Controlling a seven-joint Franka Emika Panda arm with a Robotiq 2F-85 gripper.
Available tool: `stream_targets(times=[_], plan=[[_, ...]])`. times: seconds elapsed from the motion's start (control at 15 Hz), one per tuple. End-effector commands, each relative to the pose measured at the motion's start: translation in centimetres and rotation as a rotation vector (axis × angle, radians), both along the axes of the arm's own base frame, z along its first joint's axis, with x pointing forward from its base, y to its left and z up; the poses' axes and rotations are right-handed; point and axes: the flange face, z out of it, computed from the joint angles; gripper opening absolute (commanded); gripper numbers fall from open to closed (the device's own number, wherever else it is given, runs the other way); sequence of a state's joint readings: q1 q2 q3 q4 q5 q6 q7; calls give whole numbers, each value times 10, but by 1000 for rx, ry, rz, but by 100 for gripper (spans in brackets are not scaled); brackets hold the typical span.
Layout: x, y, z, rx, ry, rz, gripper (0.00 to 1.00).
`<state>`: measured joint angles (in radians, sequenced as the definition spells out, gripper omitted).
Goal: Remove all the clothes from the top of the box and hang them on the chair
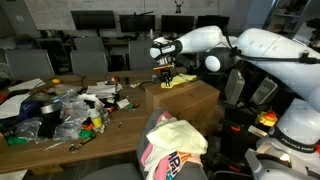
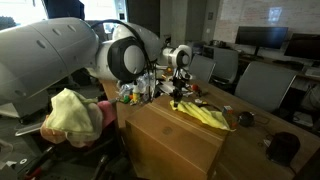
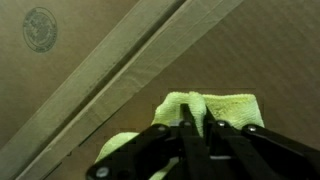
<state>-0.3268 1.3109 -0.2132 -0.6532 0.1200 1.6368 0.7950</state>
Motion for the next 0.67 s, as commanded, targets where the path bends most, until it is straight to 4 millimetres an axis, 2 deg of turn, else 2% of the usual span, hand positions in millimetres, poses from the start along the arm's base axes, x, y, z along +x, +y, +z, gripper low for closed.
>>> stream_targets(times=[0.0, 0.13, 0.2, 0.27, 0.4, 0.6], plan=[[7, 2, 2, -1, -31, 2, 0], [10, 3, 4, 16, -56, 21, 2], [3, -18, 40, 17, -77, 30, 2], [4, -21, 44, 19, -96, 40, 2], [3, -27, 73, 18, -130, 51, 2], [-3, -40, 102, 23, -183, 52, 2]])
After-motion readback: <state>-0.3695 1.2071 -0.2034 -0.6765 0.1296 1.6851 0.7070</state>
